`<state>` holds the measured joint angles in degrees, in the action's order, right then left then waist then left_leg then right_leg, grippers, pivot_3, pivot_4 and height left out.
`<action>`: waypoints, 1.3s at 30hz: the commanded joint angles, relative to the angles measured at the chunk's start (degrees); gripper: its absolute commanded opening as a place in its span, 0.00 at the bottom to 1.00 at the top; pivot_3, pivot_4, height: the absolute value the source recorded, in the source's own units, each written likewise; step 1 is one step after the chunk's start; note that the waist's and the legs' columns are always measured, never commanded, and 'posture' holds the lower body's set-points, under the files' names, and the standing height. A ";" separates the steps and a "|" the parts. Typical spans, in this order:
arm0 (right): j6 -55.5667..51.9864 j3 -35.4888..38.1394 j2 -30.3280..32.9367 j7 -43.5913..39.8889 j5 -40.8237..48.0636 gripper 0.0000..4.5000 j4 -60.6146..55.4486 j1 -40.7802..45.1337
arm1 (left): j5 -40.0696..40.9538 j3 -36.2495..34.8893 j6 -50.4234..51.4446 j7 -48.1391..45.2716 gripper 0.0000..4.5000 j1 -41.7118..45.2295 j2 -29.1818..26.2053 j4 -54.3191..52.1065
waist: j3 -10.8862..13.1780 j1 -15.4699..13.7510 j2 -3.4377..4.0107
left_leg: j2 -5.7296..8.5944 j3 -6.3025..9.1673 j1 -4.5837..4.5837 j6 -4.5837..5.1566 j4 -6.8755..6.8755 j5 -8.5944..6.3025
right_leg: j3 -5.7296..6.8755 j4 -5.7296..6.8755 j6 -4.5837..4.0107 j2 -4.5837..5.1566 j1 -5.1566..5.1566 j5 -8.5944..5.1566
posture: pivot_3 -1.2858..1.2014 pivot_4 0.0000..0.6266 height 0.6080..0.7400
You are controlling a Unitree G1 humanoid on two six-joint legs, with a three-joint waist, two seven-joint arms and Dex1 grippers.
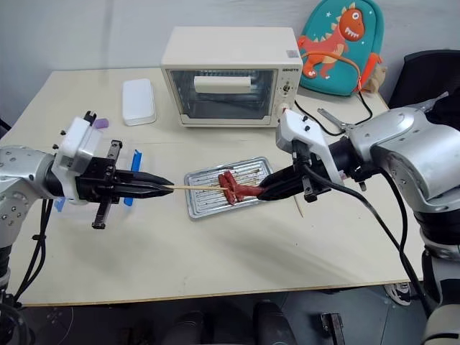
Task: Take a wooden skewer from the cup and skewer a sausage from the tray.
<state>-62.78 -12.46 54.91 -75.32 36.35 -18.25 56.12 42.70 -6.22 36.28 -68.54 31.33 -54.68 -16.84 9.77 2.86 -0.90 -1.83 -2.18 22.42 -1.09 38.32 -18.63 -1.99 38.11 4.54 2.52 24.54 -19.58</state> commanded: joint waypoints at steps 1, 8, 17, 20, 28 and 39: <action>-0.67 3.11 0.14 0.86 2.45 0.16 -2.90 1.08 | -0.67 -0.11 -1.09 -0.37 0.00 1.87 0.56 0.65 | 0.00 -0.05 0.00 | 0.00 0.01 0.00 0.00 0.01 0.00 | 0.00 0.01 0.00 0.00 0.00 0.00 | 0.52 0.24 1.00; -2.52 4.17 -0.19 3.18 5.07 0.16 -4.01 1.71 | -1.09 0.68 -1.00 -0.90 0.00 3.45 1.49 1.08 | 0.00 -0.28 0.00 | 0.00 0.01 0.02 0.01 0.13 -0.01 | 0.00 0.08 0.00 0.00 0.00 0.00 | 0.52 0.24 1.00; -2.45 3.31 -0.01 4.55 5.39 0.16 -2.33 2.57 | -1.40 0.21 -0.76 -1.56 0.00 3.34 1.27 0.66 | 0.00 -0.76 0.01 | 0.00 0.03 0.07 0.11 0.37 -0.08 | 0.00 0.22 0.00 0.01 0.01 0.00 | 0.52 0.24 1.00; -1.88 2.98 0.22 4.38 4.88 0.16 -1.78 2.38 | -1.53 0.00 -0.86 -1.76 0.00 3.27 1.00 0.77 | 0.00 -1.09 0.01 | 0.00 0.03 0.08 0.13 0.43 -0.09 | 0.00 0.24 0.00 0.01 0.01 0.00 | 0.52 0.24 1.00; -0.26 2.20 0.60 3.97 3.62 0.16 -1.12 1.43 | -2.24 0.09 -1.07 -2.26 0.00 4.28 0.81 1.59 | 0.00 -1.21 0.00 | 0.01 0.03 0.12 0.23 0.54 -0.16 | 0.00 0.29 0.00 0.01 0.01 0.00 | 0.52 0.24 1.00; -0.08 2.40 1.26 3.81 3.74 0.16 -2.63 -0.07 | -3.70 1.08 -2.05 -3.69 0.00 6.39 1.25 3.70 | 0.00 -1.23 0.00 | 0.01 0.03 0.13 0.24 0.56 -0.17 | 0.01 0.31 0.00 0.00 0.02 0.00 | 0.52 0.24 1.00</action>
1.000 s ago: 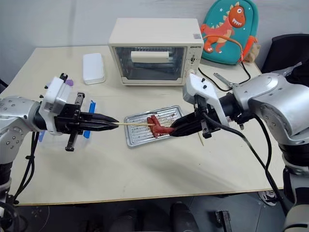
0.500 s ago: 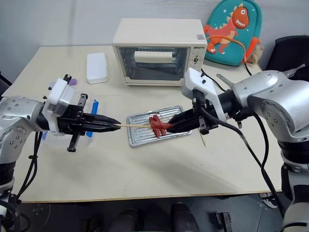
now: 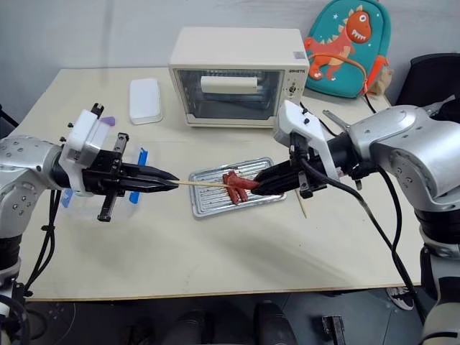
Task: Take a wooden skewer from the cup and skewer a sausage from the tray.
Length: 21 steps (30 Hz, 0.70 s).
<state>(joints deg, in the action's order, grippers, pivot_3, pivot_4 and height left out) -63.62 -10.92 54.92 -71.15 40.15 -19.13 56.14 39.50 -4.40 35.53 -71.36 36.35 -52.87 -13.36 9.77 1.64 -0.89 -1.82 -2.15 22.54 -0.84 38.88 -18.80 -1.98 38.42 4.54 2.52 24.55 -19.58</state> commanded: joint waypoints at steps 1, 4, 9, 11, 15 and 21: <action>0.73 0.92 1.28 -0.31 -0.02 0.16 -1.79 -0.18 | -0.69 -0.67 -1.46 -1.09 0.00 1.49 -0.61 0.47 | 0.00 0.00 0.00 | 0.00 0.00 0.00 0.00 0.00 0.00 | 0.00 0.00 0.00 0.00 0.00 0.00 | 0.52 0.24 1.00; 0.82 1.17 1.59 -0.34 -0.02 0.16 -2.00 -0.65 | -0.97 -0.68 -1.54 -1.45 0.00 1.64 -0.62 0.63 | 0.00 -0.01 0.00 | 0.00 0.00 0.01 0.01 0.02 0.00 | 0.01 0.00 0.00 0.00 0.00 0.00 | 0.52 0.24 1.00; 0.82 1.38 1.66 -0.14 -0.03 0.16 -1.93 -0.85 | -1.21 -0.81 -1.52 -1.85 0.00 1.79 -0.57 0.75 | 0.00 -0.01 0.00 | 0.00 0.00 0.01 0.01 0.03 0.00 | 0.00 0.01 0.00 0.00 0.00 0.00 | 0.52 0.24 1.00; 0.63 1.44 1.46 -0.02 0.10 0.16 -1.78 -0.72 | -1.13 -0.81 -1.38 -1.84 0.00 1.74 -0.44 0.58 | 0.00 0.00 0.00 | 0.00 0.01 0.01 0.01 0.03 -0.01 | 0.00 0.01 0.00 0.00 0.00 0.00 | 0.52 0.24 1.00; 0.71 1.40 1.49 0.00 0.03 0.16 -1.64 -0.72 | -0.79 -0.80 -1.02 -1.85 0.00 1.55 -0.35 -0.04 | 0.00 -0.01 0.00 | 0.00 0.00 0.01 0.01 0.03 -0.01 | -0.01 0.01 0.00 0.00 0.00 0.00 | 0.52 0.24 1.00; -0.50 1.90 0.80 0.41 1.28 0.16 -1.99 -0.23 | -0.70 -0.46 -0.94 -1.73 0.00 1.49 0.07 -0.50 | 0.00 -0.01 0.00 | 0.00 0.00 0.01 0.02 0.04 -0.01 | -0.01 0.02 0.00 0.00 0.00 0.00 | 0.52 0.24 1.00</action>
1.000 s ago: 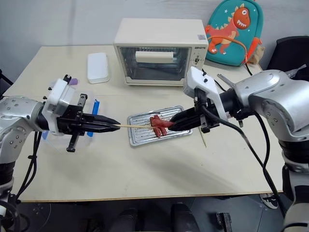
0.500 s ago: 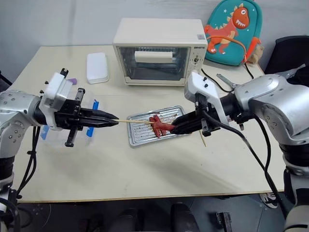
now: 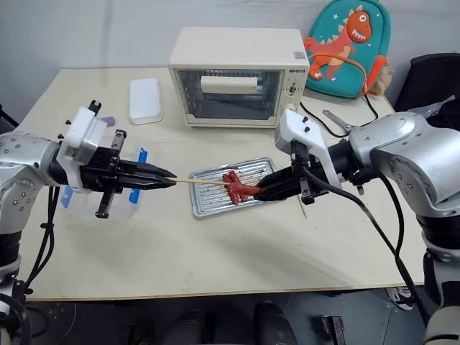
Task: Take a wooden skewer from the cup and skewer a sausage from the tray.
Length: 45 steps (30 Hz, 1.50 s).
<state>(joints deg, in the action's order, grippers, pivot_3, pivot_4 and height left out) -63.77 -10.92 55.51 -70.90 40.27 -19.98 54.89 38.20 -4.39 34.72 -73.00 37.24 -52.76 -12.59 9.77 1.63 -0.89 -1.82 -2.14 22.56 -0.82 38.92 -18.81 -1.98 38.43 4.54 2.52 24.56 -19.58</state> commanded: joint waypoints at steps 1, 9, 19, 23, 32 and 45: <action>-0.61 2.00 0.13 0.27 1.40 0.16 -1.20 1.11 | 0.57 -0.42 -0.16 -0.09 0.00 0.55 0.07 -1.37 | 0.00 0.00 0.00 | 0.00 0.00 0.00 0.00 0.00 0.00 | 0.00 0.00 0.00 0.00 0.00 0.00 | 0.52 0.24 1.00; -0.47 1.93 0.62 0.73 1.65 0.16 -1.41 0.83 | 0.50 -0.24 -0.18 -0.10 0.00 0.93 0.40 -1.09 | 0.00 0.00 0.00 | 0.00 0.00 0.00 0.00 0.00 0.00 | 0.00 0.00 0.00 0.00 0.00 0.00 | 0.52 0.24 1.00; 0.03 1.66 0.58 1.11 1.34 0.16 -1.14 0.49 | 0.63 0.33 -0.06 -0.46 0.00 0.88 0.69 -1.61 | 0.00 0.00 0.00 | 0.00 0.00 0.00 0.01 0.01 0.00 | 0.00 0.01 0.00 0.00 0.00 0.00 | 0.52 0.24 1.00; 0.79 1.33 1.01 0.89 0.62 0.16 -0.75 -0.05 | -0.02 0.06 -0.58 -0.93 0.00 0.98 0.00 -0.70 | 0.00 0.00 0.00 | 0.00 0.00 0.00 0.00 0.02 0.00 | 0.00 0.01 0.00 0.00 0.00 0.00 | 0.52 0.24 1.00; 1.60 1.15 1.58 0.61 0.05 0.16 -0.63 -0.61 | -0.78 -0.64 -1.40 -1.58 0.00 1.73 -1.24 0.94 | 0.00 0.00 0.00 | 0.00 0.00 0.00 0.01 0.02 -0.01 | 0.00 0.01 0.00 0.00 0.00 0.00 | 0.52 0.24 1.00; 1.94 0.80 0.86 0.34 -1.18 0.16 0.13 -0.34 | 0.02 -0.22 -0.82 -1.85 0.00 1.45 -0.90 -0.63 | 0.00 0.00 0.00 | 0.00 0.00 0.00 0.02 0.03 -0.01 | 0.00 0.02 0.00 0.00 0.00 0.00 | 0.52 0.24 1.00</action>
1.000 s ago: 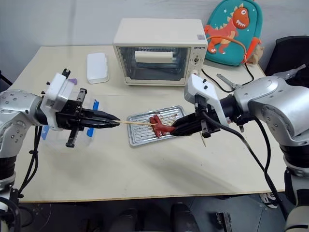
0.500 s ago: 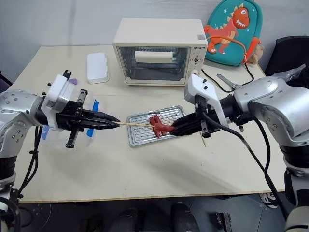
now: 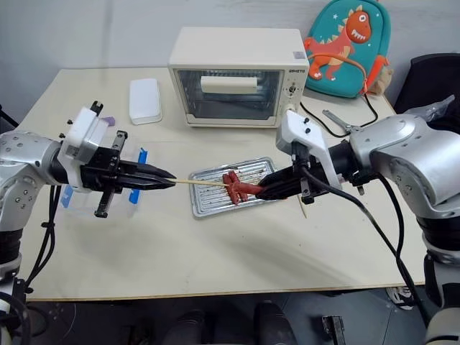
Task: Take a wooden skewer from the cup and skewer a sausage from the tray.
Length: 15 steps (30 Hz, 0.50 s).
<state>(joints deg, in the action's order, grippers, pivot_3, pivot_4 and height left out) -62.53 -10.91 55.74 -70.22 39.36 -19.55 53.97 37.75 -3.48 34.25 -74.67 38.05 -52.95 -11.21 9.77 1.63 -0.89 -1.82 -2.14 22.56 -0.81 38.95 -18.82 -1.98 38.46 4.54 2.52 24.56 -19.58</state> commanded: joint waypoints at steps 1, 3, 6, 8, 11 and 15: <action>0.71 0.75 0.56 -0.33 -0.28 0.16 -0.32 0.59 | 0.44 -1.08 -0.37 -0.17 0.00 0.70 -0.67 -2.03 | 0.00 0.00 0.00 | 0.00 0.00 0.00 0.00 0.00 0.00 | 0.00 0.00 0.00 0.00 0.00 0.00 | 0.52 0.24 1.00; 0.72 0.65 0.39 -0.33 -0.22 0.16 -0.55 0.55 | 0.42 -0.99 -0.41 -0.16 0.00 0.87 -0.54 -1.99 | 0.00 0.00 0.00 | 0.00 0.00 0.00 0.00 0.00 0.00 | 0.00 0.00 0.00 0.00 0.00 0.00 | 0.52 0.24 1.00; 0.69 0.59 0.16 -0.23 -0.14 0.16 -0.76 0.58 | 0.42 -0.89 -0.43 -0.12 0.00 1.10 -0.39 -1.95 | 0.00 0.00 0.00 | 0.00 0.00 0.00 0.00 0.01 0.00 | 0.00 0.01 0.00 0.00 0.00 0.00 | 0.52 0.24 1.00; 0.70 0.55 -0.03 -0.12 -0.11 0.16 -0.85 0.59 | 0.38 -0.82 -0.52 -0.12 0.00 1.22 -0.30 -1.92 | 0.00 0.00 0.00 | 0.00 0.00 0.00 0.00 0.01 0.00 | 0.00 0.01 0.00 0.00 0.00 0.00 | 0.52 0.24 1.00; 0.73 0.47 -0.33 -0.02 -0.03 0.16 -1.06 0.61 | 0.31 -0.59 -0.57 -0.03 0.00 1.49 -0.04 -1.88 | 0.00 0.00 0.00 | 0.00 0.00 0.00 0.00 0.01 0.00 | 0.00 0.01 0.00 0.00 0.00 0.00 | 0.52 0.24 1.00; 0.07 0.65 -0.97 -0.01 0.78 0.16 -1.75 1.26 | 0.36 0.10 -0.47 -0.05 0.00 1.99 0.73 -2.07 | 0.00 0.00 0.00 | 0.00 0.00 0.00 0.00 0.01 0.00 | 0.00 0.01 0.00 0.00 0.00 0.00 | 0.52 0.24 1.00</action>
<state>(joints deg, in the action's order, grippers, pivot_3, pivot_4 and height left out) -62.56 -10.92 54.87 -70.20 39.45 -19.91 54.00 37.78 -3.18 34.26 -74.65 38.45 -52.21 -11.39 9.77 1.63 -0.89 -1.82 -2.14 22.56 -0.81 38.96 -18.82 -1.98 38.47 4.54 2.52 24.56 -19.58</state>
